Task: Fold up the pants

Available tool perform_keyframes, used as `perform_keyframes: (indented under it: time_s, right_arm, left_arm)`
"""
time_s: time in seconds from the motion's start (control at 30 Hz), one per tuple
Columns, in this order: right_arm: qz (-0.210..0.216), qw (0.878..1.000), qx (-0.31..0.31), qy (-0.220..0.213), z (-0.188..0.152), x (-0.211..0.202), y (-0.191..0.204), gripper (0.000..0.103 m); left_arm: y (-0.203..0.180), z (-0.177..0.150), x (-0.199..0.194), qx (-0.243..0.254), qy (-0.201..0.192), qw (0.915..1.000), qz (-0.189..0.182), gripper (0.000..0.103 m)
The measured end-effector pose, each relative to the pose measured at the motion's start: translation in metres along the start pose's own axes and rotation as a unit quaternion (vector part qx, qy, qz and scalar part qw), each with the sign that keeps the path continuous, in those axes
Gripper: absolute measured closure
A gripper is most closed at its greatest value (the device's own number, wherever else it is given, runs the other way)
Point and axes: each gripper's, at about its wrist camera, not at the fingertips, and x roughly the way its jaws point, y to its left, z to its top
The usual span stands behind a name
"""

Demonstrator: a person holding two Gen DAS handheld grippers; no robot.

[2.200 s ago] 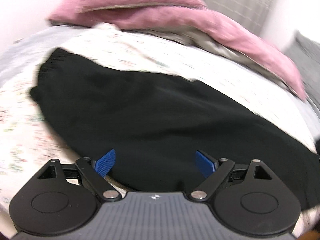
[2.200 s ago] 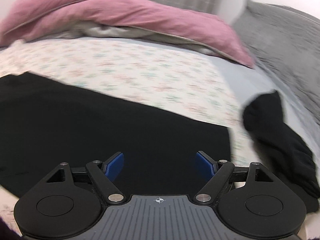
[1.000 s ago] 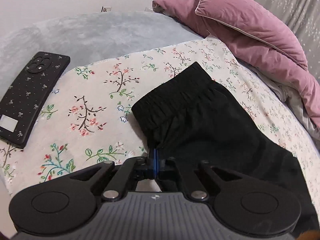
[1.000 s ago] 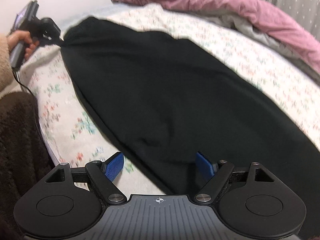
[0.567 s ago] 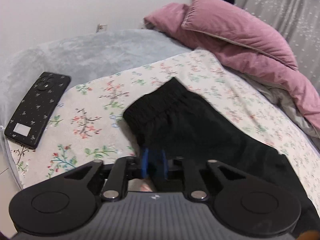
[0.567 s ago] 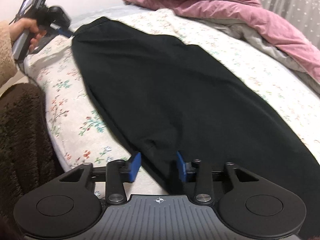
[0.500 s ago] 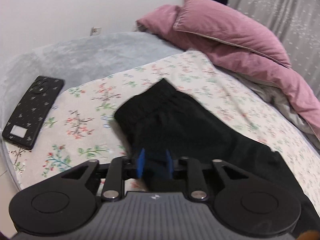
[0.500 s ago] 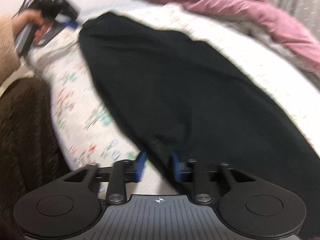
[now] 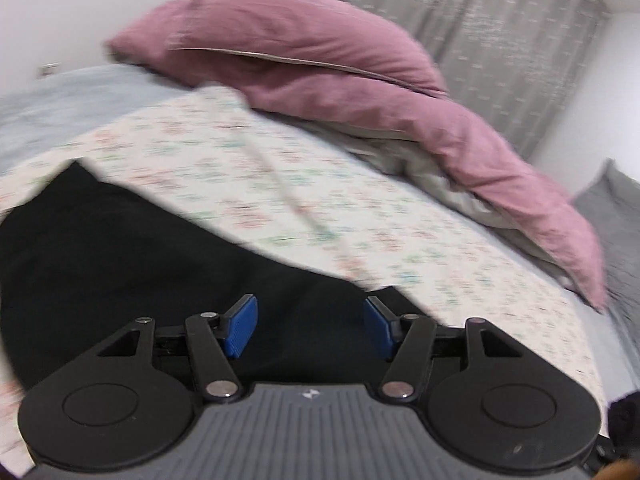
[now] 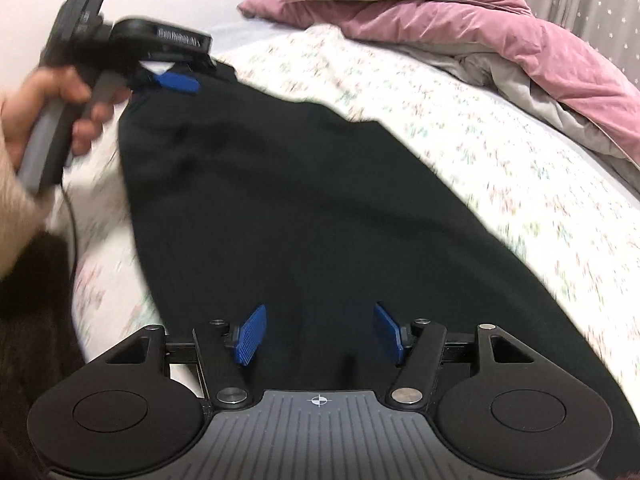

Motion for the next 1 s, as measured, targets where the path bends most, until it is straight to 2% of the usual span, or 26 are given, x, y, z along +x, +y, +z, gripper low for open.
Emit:
perform_keyframes:
  time_s: [0.07,0.13,0.2,0.27,0.37,0.53,0.63,0.9,1.0]
  right_arm:
    - [0.009,1.000,0.020,-0.006,0.017,0.013,-0.017,0.043]
    - [0.015,0.999,0.038,-0.013,0.033,0.026,-0.031,0.043]
    - [0.021,0.998,0.055,-0.015,0.048,0.041,-0.044,0.043]
    - [0.021,0.998,0.063,-0.019,0.063,0.056,-0.055,0.043]
    - [0.023,0.998,0.061,-0.025,0.085,0.082,-0.069,0.043]
    - [0.034,0.997,0.061,-0.024,0.120,0.129,-0.076,0.043]
    - [0.055,0.997,0.058,-0.016,0.135,0.156,-0.078,0.044]
    - [0.107,0.989,0.102,0.011,0.155,0.201,-0.105,0.046]
    - [0.135,0.983,0.123,0.014,0.158,0.209,-0.111,0.053]
  left_arm:
    - [-0.006,-0.005,0.015,0.007,-0.006,0.9992,-0.038,0.023]
    - [-0.005,-0.017,0.033,0.014,-0.007,0.9985,-0.053,0.023]
    - [-0.001,-0.033,0.045,0.032,-0.002,0.9983,-0.048,0.023]
    - [0.000,-0.041,0.057,0.051,0.021,0.9981,-0.029,0.023]
    - [-0.002,-0.036,0.066,0.063,0.027,0.9971,-0.034,0.023]
    - [0.001,-0.024,0.079,0.038,0.022,0.9972,-0.061,0.023]
    - [0.005,-0.025,0.083,0.036,0.040,0.9973,-0.050,0.025]
    - [0.005,-0.028,0.084,0.047,0.049,0.9966,-0.047,0.025]
    - [0.005,-0.028,0.084,0.047,0.050,0.9966,-0.046,0.025]
